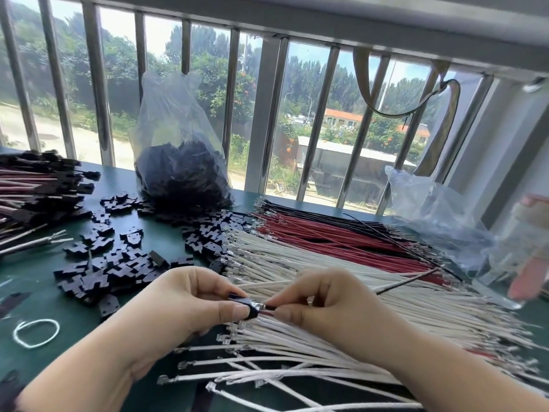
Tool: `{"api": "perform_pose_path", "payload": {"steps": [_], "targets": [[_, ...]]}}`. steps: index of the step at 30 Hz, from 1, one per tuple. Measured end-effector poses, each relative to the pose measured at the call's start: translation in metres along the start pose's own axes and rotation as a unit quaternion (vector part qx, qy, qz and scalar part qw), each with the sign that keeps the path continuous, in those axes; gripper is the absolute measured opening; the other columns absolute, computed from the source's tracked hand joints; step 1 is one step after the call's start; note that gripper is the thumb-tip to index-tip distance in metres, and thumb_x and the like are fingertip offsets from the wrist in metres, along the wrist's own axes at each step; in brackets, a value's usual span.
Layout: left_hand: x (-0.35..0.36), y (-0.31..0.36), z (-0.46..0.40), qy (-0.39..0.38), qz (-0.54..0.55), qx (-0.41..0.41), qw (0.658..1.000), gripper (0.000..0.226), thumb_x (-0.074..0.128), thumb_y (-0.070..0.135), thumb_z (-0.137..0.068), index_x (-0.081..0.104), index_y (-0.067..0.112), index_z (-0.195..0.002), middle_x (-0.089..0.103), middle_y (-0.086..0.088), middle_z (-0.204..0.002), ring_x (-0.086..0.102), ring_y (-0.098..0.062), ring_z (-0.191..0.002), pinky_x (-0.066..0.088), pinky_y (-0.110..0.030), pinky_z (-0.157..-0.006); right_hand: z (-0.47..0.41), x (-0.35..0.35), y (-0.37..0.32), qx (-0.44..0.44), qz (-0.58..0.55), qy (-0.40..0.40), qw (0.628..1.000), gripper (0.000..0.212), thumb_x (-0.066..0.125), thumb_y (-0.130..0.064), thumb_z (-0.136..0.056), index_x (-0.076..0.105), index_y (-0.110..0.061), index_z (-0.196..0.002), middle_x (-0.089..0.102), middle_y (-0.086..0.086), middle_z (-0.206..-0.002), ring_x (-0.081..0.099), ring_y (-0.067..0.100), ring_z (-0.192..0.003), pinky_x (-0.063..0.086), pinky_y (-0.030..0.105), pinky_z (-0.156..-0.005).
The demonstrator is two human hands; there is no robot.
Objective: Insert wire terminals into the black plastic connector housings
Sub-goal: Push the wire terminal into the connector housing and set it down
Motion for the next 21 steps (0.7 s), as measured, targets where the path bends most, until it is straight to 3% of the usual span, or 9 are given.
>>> {"api": "perform_pose_path", "payload": {"steps": [7,12,16,21], "targets": [[0.004,0.002,0.001,0.01,0.027,0.009,1.0,0.05,0.092,0.039,-0.036,0.076,0.015,-0.077,0.056,-0.011,-0.058,0.034,-0.008,-0.037,0.024,-0.013,-0.036,-0.001,0.001,0.0,-0.033,-0.001,0.031,0.999,0.02,0.075,-0.019,-0.079,0.075,-0.039,-0.081,0.057,-0.018,-0.067,0.051,-0.005,-0.061,0.038,0.009,-0.059],[0.012,0.004,0.004,-0.004,0.03,0.015,0.999,0.044,0.085,0.032,-0.038,0.076,0.012,-0.075,0.061,-0.008,-0.054,0.039,-0.006,-0.036,0.027,-0.013,-0.034,0.0,0.003,-0.004,-0.041,0.029,0.035,0.998,0.011,0.074,-0.021,-0.08,0.075,-0.032,-0.08,0.059,-0.02,-0.065,0.053,-0.005,-0.061,0.04,0.011,-0.058],[0.017,0.003,0.002,-0.004,0.017,0.01,1.0,0.043,0.084,0.036,-0.04,0.076,0.014,-0.076,0.064,-0.003,-0.052,0.041,-0.005,-0.037,0.03,-0.013,-0.035,0.001,0.003,-0.004,-0.043,0.059,0.032,0.997,0.005,0.072,-0.026,-0.082,0.073,-0.03,-0.083,0.065,-0.007,-0.076,0.055,0.008,-0.06,0.044,0.022,-0.058],[0.011,0.005,0.001,0.01,0.005,0.004,1.0,0.042,0.091,0.043,-0.044,0.076,0.019,-0.075,0.072,-0.008,-0.065,0.043,-0.005,-0.038,0.032,-0.013,-0.036,-0.003,-0.004,-0.001,-0.016,0.053,0.024,0.998,0.006,0.076,-0.032,-0.078,0.074,-0.029,-0.083,0.069,-0.005,-0.074,0.05,-0.001,-0.054,0.042,0.012,-0.052]]}}
Point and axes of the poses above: each hand's wrist, its own z-axis away from the middle knuckle, its own x-axis out of the palm, y = z × x, the point moved 4 cm from there along -z, towards the middle knuckle
